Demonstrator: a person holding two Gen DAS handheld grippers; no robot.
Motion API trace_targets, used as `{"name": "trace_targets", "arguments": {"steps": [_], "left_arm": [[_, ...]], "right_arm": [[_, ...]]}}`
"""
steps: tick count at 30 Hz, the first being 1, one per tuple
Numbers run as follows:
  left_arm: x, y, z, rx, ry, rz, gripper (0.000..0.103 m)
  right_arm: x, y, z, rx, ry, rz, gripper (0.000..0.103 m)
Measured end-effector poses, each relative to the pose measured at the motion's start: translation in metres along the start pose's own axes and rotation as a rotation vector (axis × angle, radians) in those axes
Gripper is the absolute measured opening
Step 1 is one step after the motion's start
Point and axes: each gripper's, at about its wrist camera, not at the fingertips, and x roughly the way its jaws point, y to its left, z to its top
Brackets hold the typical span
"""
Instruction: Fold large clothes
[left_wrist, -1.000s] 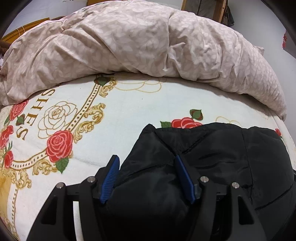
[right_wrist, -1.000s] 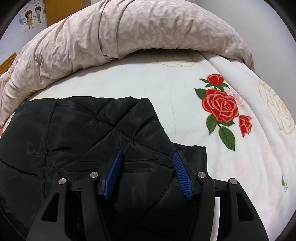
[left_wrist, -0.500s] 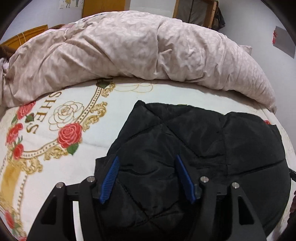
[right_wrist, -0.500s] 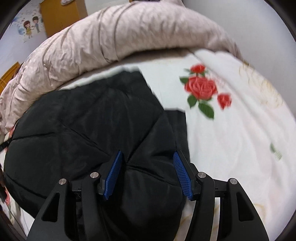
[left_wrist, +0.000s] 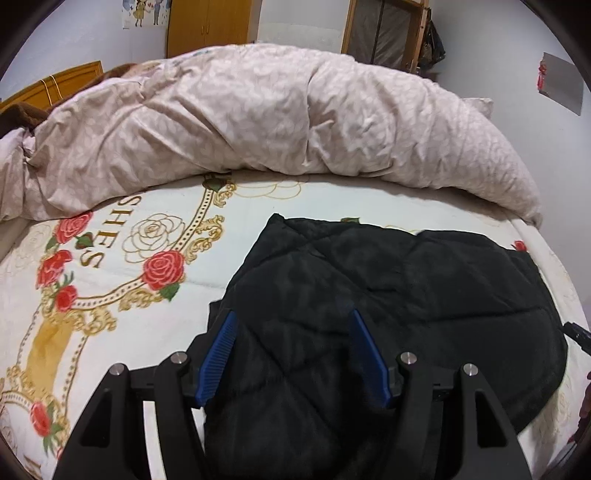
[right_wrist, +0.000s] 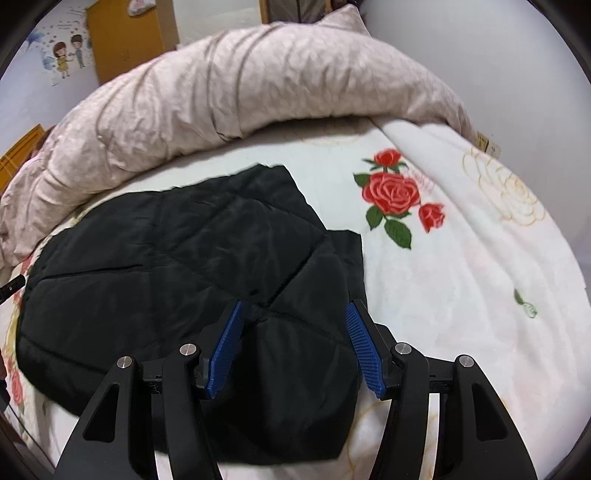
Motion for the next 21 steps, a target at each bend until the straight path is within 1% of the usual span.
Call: {"name": "trace_targets", "arguments": {"steps": [4, 8, 12, 17, 20, 21], "left_arm": [[-0.020, -0.002, -0.013, -0.002, 0.009, 0.006, 0.067], [-0.023, -0.003, -0.023, -0.003, 0.041, 0.025, 0.067], [-0.016, 0.004, -0.025, -0.006, 0.070, 0.049, 0.067], [-0.002, 0.013, -0.020, -0.011, 0.085, 0.075, 0.067], [0.006, 0.016, -0.017, -0.012, 0.088, 0.082, 0.067], [0.008, 0.018, -0.015, -0.012, 0.090, 0.083, 0.067]], "right_arm": [[-0.011, 0.005, -0.011, -0.006, 0.011, 0.019, 0.058], [-0.007, 0.002, -0.021, 0.000, 0.042, 0.026, 0.058], [-0.002, -0.005, -0.018, 0.015, 0.051, 0.032, 0.058], [0.008, -0.014, -0.012, 0.034, 0.057, 0.023, 0.059], [0.014, -0.018, -0.008, 0.044, 0.062, 0.023, 0.060], [0.016, -0.019, -0.007, 0.047, 0.063, 0.024, 0.062]]}}
